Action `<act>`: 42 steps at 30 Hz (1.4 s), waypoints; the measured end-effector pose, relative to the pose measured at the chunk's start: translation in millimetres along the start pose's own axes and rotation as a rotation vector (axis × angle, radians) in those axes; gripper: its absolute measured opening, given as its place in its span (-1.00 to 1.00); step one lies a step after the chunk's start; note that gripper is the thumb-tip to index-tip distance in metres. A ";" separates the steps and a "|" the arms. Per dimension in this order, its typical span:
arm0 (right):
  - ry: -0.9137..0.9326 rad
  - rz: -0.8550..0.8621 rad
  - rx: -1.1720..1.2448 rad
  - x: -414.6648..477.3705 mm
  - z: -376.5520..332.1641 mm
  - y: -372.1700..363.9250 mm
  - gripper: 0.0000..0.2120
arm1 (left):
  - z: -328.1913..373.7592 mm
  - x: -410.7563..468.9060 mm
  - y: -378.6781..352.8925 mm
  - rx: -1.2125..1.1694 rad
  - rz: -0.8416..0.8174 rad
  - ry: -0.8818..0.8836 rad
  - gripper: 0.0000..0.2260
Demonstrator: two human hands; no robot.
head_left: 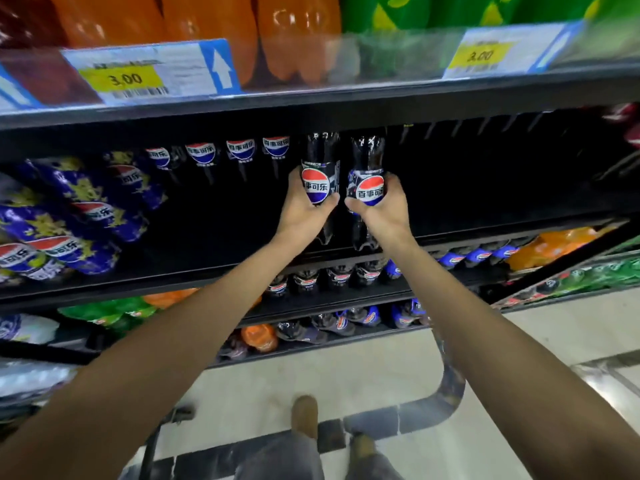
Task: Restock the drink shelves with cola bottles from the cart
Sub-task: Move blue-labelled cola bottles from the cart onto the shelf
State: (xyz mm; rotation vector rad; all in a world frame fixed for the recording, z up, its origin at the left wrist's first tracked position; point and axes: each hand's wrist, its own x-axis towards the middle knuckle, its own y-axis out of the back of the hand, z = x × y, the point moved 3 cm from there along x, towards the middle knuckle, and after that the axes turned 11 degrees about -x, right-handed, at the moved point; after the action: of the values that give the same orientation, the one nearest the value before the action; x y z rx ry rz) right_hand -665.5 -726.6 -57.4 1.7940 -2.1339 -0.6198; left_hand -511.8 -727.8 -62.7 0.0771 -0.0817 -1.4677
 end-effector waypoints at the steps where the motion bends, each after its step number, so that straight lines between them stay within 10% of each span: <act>1: 0.010 0.004 0.005 3.9 2.2 -0.1 -0.33 | -2.1 1.3 -2.7 -0.003 0.007 -0.011 -0.38; 42: 0.228 0.037 0.056 78.1 40.6 -36.1 -0.32 | -61.3 67.0 -34.1 0.184 0.172 -0.148 -0.40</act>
State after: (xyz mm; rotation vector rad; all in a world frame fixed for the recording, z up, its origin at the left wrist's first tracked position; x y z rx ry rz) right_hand -668.5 -802.3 -114.9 1.7556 -2.0434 -0.3308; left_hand -532.4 -797.8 -126.7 0.1082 -0.3361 -1.2896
